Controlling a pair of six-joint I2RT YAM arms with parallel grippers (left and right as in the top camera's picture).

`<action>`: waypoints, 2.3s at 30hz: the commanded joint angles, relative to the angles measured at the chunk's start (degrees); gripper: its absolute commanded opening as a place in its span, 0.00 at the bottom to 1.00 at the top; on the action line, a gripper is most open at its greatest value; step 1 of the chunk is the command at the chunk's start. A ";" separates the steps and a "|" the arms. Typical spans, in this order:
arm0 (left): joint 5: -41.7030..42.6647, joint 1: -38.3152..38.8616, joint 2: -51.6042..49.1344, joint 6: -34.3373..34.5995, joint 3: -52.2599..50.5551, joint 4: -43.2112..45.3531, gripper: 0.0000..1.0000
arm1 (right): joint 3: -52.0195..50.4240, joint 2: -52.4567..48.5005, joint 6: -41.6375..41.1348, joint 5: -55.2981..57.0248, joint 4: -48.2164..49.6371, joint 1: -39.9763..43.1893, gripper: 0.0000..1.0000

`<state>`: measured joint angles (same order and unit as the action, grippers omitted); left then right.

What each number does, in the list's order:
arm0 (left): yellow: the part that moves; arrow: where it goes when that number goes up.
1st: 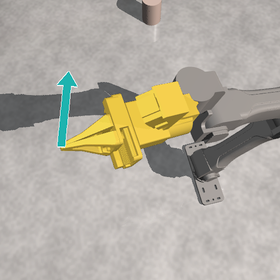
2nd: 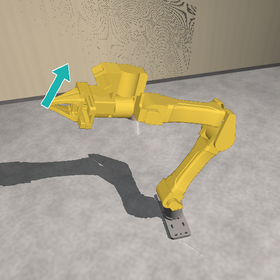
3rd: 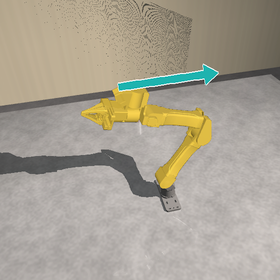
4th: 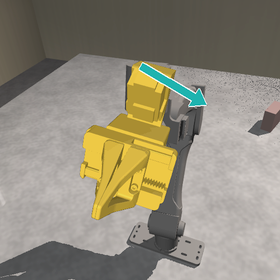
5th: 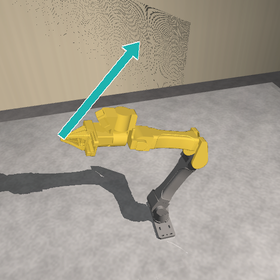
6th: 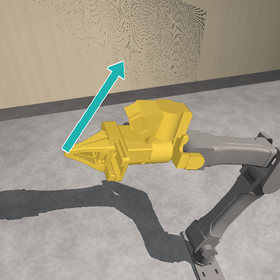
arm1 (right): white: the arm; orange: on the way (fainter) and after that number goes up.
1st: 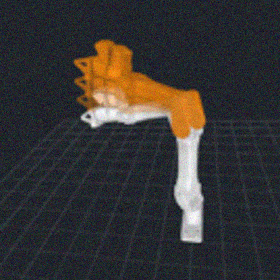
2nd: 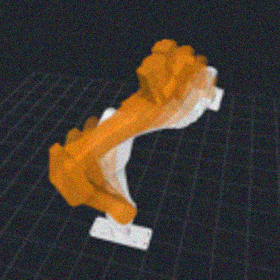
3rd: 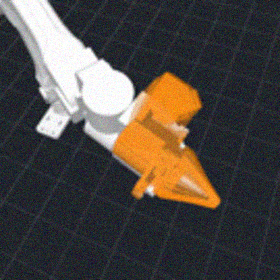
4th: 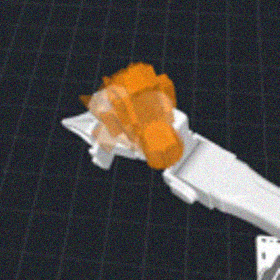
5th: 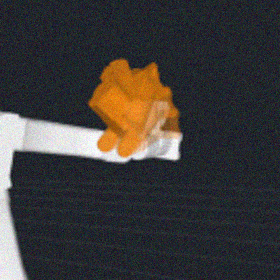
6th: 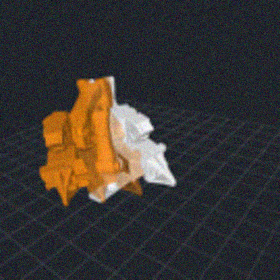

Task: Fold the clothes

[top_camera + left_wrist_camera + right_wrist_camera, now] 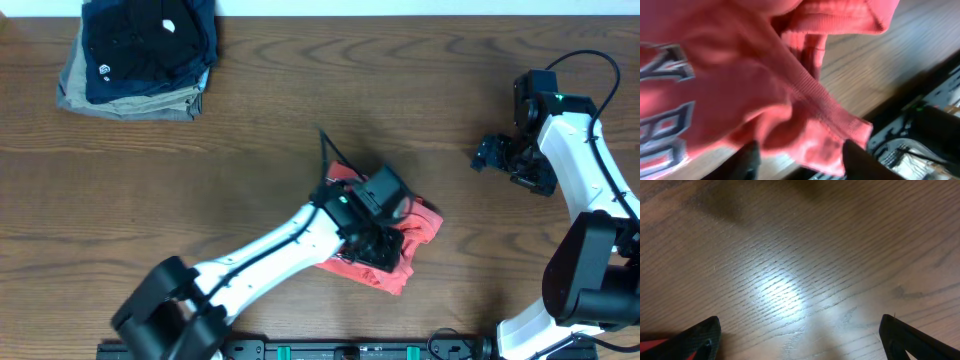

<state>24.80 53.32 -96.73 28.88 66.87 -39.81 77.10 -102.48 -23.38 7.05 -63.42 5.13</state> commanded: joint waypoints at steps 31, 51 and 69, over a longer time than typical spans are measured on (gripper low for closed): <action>7.04 6.99 2.08 -1.99 4.20 6.29 0.64 | 0.02 -0.07 0.72 0.00 -0.04 0.31 0.99; -3.45 1.86 -8.63 4.42 4.20 20.74 0.63 | 0.02 -0.07 0.72 0.00 -0.04 0.33 0.99; -6.91 1.60 -20.72 -2.64 4.22 42.12 0.63 | 0.02 -0.07 0.72 0.00 -0.04 0.33 0.99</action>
<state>19.05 55.22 -117.08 28.47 70.37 1.50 77.08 -102.48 -23.38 7.05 -63.40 5.15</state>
